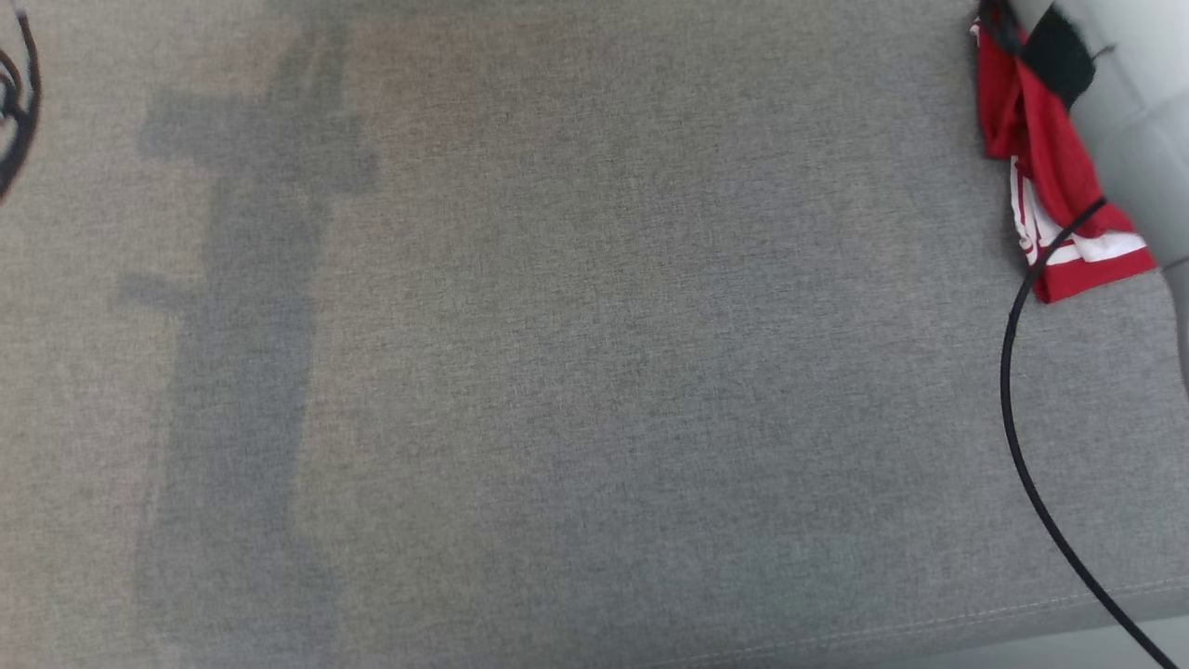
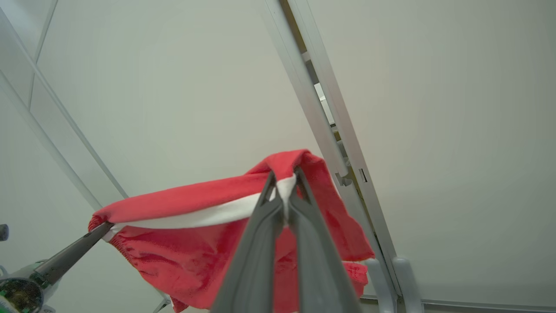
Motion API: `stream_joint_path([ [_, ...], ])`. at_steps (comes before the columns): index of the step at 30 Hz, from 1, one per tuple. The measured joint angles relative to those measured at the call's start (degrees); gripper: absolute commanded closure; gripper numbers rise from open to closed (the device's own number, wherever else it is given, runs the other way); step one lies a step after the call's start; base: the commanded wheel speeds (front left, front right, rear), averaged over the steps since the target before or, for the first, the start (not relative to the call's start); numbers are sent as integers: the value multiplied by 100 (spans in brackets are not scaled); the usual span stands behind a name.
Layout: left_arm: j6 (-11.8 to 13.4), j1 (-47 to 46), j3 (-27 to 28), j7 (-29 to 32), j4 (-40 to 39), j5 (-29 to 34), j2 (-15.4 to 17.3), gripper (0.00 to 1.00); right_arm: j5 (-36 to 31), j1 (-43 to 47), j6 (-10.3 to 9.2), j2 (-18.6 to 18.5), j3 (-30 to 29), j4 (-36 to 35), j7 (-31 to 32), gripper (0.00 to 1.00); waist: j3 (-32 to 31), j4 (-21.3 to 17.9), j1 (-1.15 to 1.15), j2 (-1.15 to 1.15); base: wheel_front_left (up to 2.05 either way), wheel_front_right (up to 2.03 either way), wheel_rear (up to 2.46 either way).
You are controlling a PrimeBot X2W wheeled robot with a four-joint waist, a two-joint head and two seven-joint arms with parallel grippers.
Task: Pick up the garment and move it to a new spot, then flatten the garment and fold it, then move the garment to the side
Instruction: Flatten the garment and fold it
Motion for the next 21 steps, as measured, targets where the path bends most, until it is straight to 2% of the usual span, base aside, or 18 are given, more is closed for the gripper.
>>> stream_joint_path([
  [4,0,730,-563,422,-275,-261,216,100,134,692,-1,-104,413,-14,324,100,-189,-48,0,0,0,0,0],
  [11,0,2148,-1399,1106,-1000,-916,675,100,594,2240,-2,-443,1268,-514,1354,100,-711,-119,0,0,0,0,0],
  [17,0,3163,-2065,1668,-1873,-1260,1217,100,1138,3395,-3,-1079,1693,-1314,2240,100,-1267,-167,-1,0,0,0,0],
  [21,0,3588,-2409,2028,-2583,-1377,1547,100,1345,4147,-1,-1794,1880,-1957,2533,100,-1623,-175,-1,0,0,0,0],
])
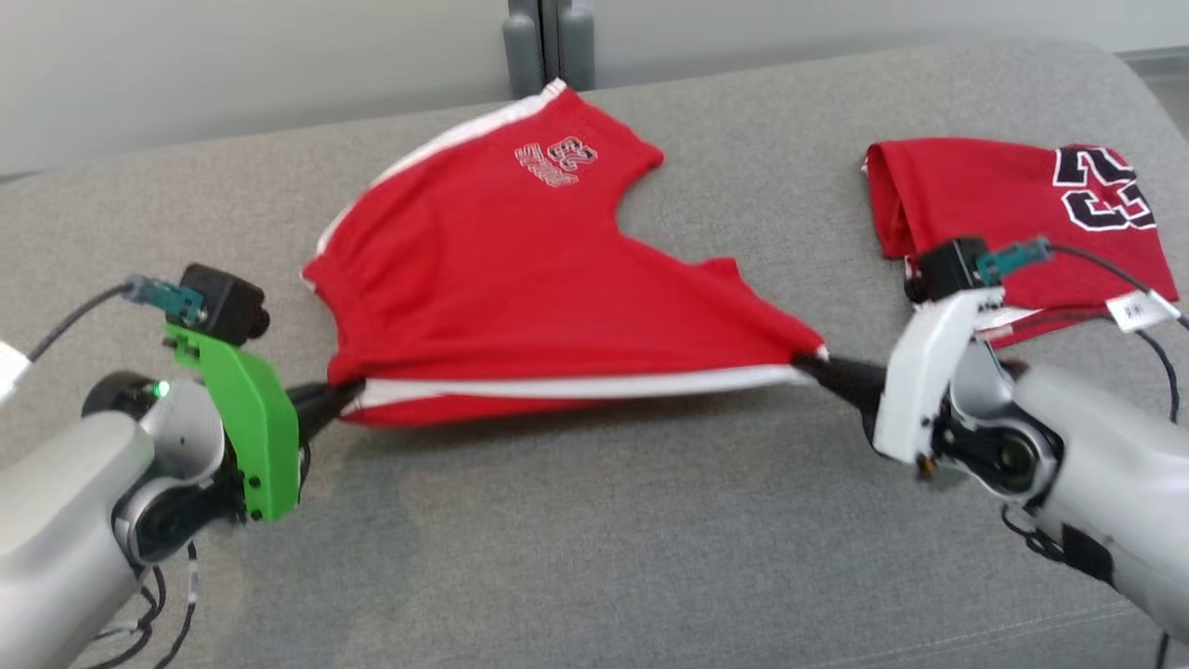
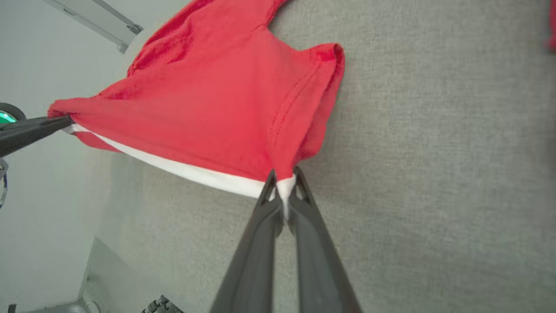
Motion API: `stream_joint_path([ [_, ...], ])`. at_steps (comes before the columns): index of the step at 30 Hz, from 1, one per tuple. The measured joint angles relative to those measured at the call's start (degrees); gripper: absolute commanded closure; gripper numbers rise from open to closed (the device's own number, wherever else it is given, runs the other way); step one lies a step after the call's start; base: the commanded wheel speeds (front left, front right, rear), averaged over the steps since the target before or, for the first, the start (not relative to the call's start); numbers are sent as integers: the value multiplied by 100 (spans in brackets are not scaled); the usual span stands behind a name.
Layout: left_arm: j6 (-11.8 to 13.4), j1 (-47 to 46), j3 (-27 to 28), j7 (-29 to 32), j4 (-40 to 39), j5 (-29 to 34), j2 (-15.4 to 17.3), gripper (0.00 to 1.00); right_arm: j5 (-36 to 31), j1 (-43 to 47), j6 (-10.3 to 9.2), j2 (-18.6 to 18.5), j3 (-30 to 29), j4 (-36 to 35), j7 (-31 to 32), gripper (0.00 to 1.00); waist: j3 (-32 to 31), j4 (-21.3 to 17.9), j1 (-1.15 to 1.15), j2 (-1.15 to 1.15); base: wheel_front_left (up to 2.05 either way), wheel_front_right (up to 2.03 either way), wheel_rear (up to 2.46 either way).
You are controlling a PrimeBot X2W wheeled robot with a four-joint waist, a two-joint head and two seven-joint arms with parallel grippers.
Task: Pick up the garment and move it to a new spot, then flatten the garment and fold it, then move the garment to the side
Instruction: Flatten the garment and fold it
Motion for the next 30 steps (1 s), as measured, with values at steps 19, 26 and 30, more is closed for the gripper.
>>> stream_joint_path([
  [19,399,1056,-115,1526,-2937,-1772,1455,100,481,822,2,-2276,49,-2579,1737,100,-184,21,0,0,0,0,0],
  [26,242,247,358,2340,-2549,-2692,1183,100,928,-413,2,-1976,-147,-1662,2947,100,317,212,0,0,0,0,0],
  [30,255,-345,497,2872,-2026,-2899,828,100,1033,-1377,2,-1569,-109,-724,3610,100,643,423,0,0,0,0,0],
])
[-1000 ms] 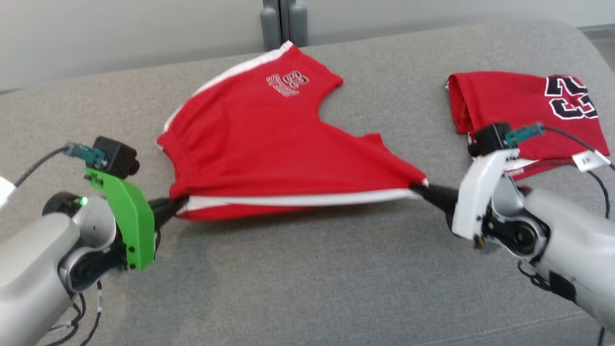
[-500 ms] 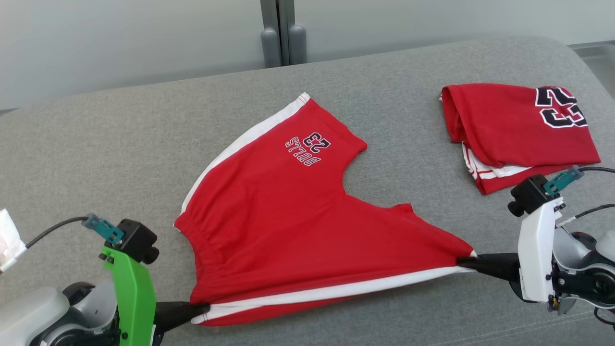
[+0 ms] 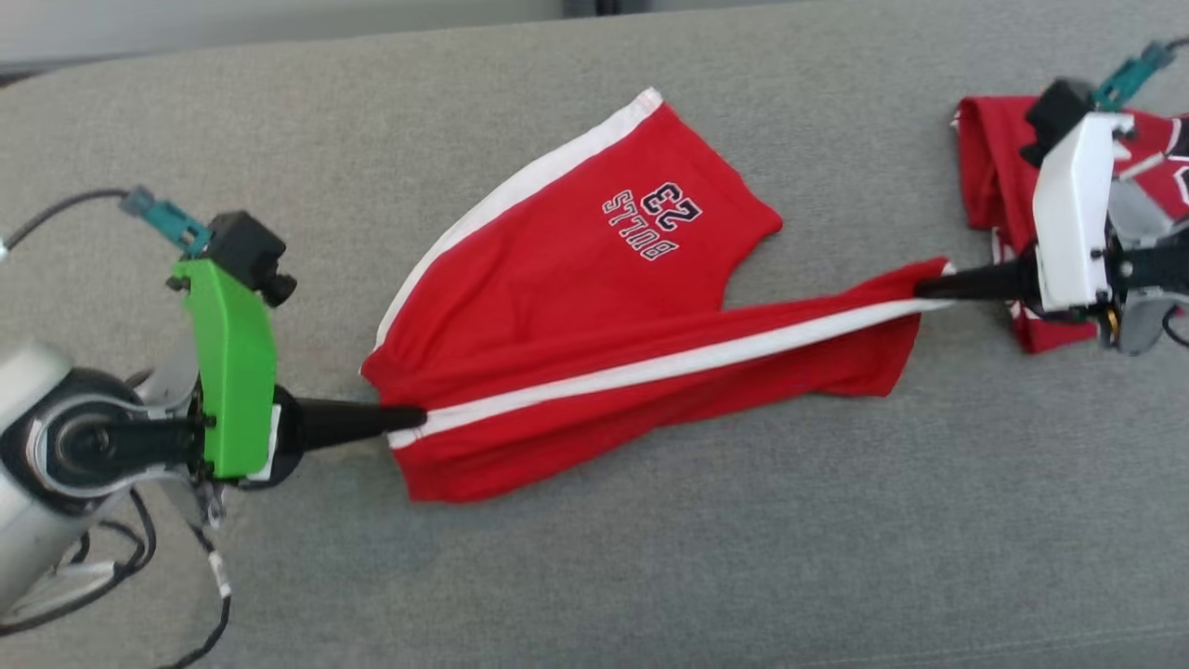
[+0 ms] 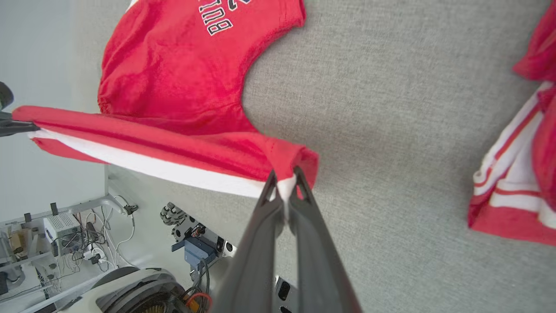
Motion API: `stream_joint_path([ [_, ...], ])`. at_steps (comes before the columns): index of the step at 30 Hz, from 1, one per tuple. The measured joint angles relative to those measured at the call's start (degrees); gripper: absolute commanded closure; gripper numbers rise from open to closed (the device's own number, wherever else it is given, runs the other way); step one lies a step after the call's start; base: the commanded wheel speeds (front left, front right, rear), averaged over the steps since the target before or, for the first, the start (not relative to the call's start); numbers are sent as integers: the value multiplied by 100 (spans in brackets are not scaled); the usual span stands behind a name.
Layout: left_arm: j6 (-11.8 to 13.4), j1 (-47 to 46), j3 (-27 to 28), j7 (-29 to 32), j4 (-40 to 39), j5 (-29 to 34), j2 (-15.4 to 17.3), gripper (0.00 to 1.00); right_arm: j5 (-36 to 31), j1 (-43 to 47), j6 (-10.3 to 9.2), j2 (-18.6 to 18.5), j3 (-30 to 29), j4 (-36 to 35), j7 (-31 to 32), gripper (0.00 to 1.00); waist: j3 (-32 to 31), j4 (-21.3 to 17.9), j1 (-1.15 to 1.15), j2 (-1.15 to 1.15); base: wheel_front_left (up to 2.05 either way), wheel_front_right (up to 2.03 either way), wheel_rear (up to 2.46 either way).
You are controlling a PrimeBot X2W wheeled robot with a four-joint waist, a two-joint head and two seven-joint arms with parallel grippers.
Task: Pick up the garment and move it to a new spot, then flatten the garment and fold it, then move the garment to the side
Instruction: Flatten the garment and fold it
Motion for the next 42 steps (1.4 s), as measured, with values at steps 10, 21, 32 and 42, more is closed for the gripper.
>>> stream_joint_path([
  [10,80,-977,252,601,1058,-230,-634,100,-204,-2175,-2,1618,207,2610,824,100,786,584,0,0,0,0,0],
  [21,-104,-1409,474,621,1616,-190,-1102,100,-682,-3386,-3,2825,436,4446,921,100,1565,1111,0,0,0,0,0],
  [32,-207,-1458,648,495,2043,-110,-1216,78,-782,-3716,-3,3092,391,4962,538,100,1880,1335,0,0,0,0,0],
  [42,-230,-1459,660,15,2579,321,-1300,0,-839,-3463,-3,3163,322,4859,-193,0,1627,1229,0,-1,0,0,0],
])
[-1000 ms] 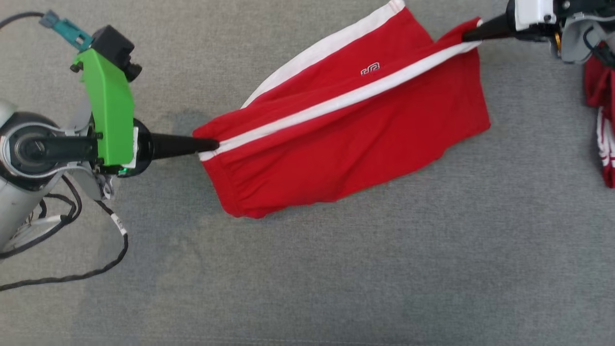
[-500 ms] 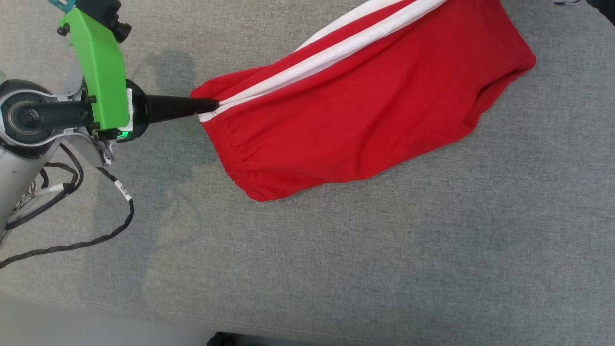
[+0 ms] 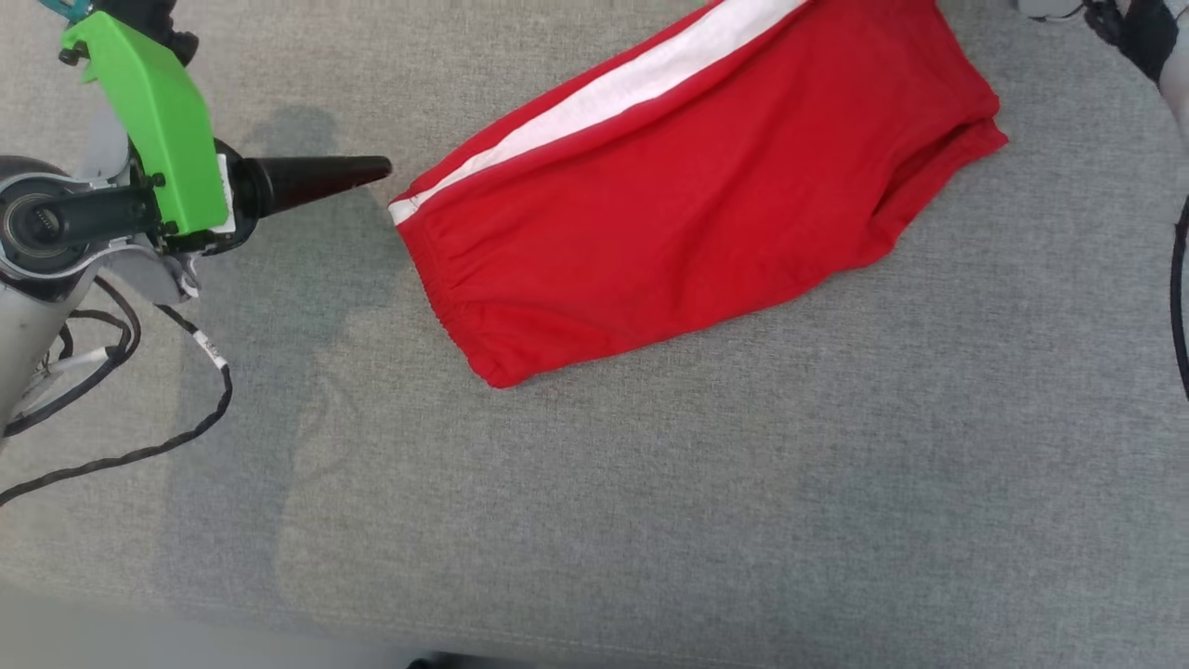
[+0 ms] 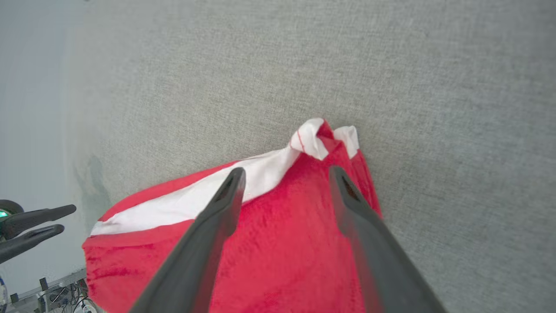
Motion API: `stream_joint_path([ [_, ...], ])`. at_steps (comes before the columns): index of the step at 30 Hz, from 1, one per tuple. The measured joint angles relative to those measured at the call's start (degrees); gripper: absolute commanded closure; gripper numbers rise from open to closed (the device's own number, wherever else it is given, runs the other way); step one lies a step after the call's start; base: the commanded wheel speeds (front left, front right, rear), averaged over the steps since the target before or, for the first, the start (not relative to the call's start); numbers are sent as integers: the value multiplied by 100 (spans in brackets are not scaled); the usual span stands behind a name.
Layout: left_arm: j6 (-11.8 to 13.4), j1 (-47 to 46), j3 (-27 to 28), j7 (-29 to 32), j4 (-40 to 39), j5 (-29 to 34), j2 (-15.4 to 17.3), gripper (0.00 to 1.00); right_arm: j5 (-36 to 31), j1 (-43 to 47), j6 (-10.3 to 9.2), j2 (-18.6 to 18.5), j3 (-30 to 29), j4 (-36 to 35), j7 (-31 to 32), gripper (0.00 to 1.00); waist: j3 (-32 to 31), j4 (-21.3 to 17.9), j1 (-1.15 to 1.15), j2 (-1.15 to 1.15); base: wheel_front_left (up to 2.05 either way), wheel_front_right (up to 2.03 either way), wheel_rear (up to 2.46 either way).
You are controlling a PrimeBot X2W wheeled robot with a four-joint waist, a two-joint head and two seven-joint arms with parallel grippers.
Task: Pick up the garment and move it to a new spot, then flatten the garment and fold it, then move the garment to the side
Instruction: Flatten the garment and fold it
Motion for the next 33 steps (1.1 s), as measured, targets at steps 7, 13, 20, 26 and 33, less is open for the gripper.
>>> stream_joint_path([
  [7,-9,98,45,-1761,-118,1416,250,0,-52,692,-4,-400,-267,-1259,-2038,0,-453,-116,0,0,0,0,0],
  [13,398,494,129,-4280,321,2796,294,0,-767,1700,-4,-1071,-183,-2240,-4484,0,-921,-198,0,0,0,0,0],
  [20,1246,1329,346,-5922,-38,3554,96,0,-1227,2758,-3,-1101,-112,-1922,-5928,0,-1389,-206,0,0,0,0,0],
  [26,2030,2484,1656,-5977,-1536,4931,-441,0,-1301,3284,-1,-895,-160,-1271,-6045,0,-1519,27,0,0,0,0,0],
  [33,2087,4051,2420,-5974,-2340,5779,-994,0,-1270,3319,-1,-644,-90,-441,-5707,0,-1480,477,-1,0,0,0,0],
])
